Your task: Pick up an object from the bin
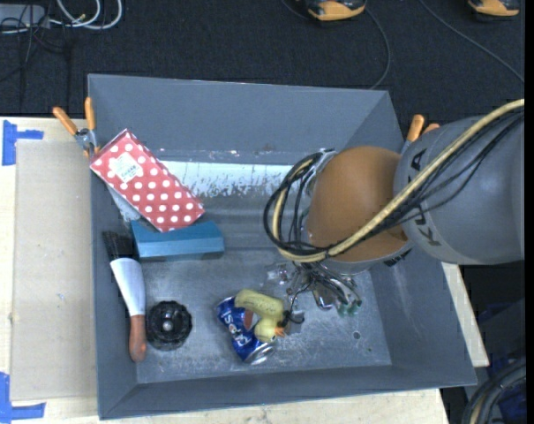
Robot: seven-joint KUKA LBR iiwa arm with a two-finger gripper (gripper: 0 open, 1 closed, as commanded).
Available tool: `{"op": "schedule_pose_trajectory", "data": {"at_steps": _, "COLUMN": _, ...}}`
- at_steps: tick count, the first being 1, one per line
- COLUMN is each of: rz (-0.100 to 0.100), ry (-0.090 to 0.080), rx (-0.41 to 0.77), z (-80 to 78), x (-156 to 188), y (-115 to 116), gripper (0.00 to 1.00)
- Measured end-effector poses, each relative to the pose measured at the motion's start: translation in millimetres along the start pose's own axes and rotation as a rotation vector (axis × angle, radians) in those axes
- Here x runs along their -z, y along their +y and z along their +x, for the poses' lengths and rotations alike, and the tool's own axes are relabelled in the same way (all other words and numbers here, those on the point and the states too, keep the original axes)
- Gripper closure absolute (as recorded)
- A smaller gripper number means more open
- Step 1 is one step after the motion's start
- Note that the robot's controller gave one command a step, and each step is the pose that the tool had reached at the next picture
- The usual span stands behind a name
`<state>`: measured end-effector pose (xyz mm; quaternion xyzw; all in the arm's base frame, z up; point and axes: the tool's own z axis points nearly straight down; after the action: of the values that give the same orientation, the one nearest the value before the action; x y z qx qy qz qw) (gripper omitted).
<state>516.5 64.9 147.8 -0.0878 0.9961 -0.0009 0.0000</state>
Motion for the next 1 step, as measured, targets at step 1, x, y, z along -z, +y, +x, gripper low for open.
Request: {"op": "schedule_pose_trajectory", "data": {"at_steps": 1, "rz": 0.0, "ry": 0.013, "rx": 0.001, "z": 6.2, "x": 48.3, "y": -0.3, "gripper": 1.0}}
